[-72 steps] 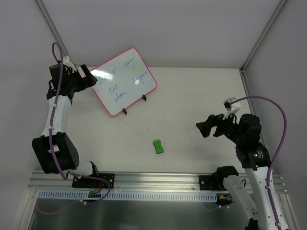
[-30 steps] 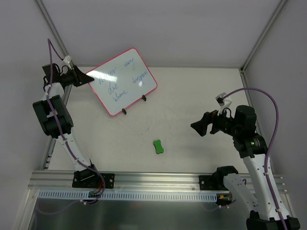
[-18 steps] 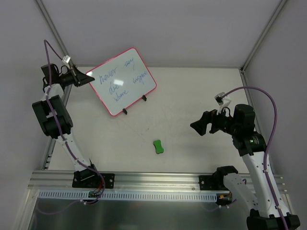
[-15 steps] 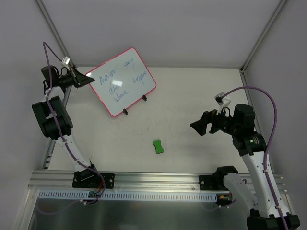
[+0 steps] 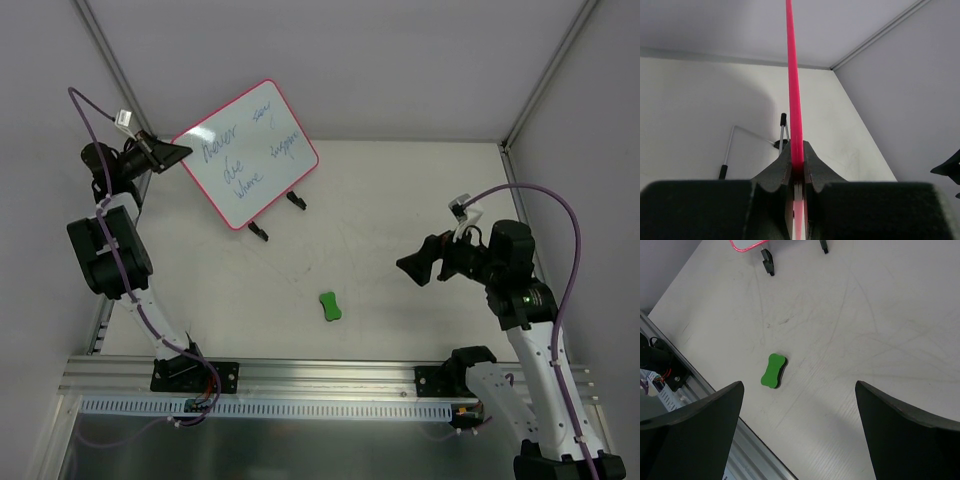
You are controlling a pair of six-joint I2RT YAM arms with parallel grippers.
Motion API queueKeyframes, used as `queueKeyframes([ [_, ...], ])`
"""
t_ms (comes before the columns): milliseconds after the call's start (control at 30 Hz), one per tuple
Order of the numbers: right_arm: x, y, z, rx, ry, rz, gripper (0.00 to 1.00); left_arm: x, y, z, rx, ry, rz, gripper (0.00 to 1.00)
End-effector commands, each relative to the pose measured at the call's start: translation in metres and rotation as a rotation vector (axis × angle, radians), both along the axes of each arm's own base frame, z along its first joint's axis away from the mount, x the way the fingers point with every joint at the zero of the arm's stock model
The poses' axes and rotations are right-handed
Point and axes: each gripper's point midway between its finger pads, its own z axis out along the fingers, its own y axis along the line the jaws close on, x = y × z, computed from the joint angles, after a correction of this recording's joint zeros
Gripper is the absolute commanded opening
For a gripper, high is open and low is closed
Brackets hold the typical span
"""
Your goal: Erase the whiteboard
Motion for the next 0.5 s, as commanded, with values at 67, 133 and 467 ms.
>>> queueKeyframes([
  [67, -0.007, 0.005, 0.017, 0.023, -0.069, 0.040, 0.99, -0.021, -0.006, 0.093, 0.078, -0.280, 0.038, 0.00],
  [133, -0.009, 0.005, 0.019, 0.027, -0.078, 0.043, 0.99, -0.025, -0.010, 0.101, 0.073, -0.295, 0.038, 0.00],
  [467, -0.004, 0.012, 0.007, -0.002, -0.064, 0.032, 0.99, -0.076, -0.055, 0.133, 0.103, -0.353, 0.086, 0.00],
])
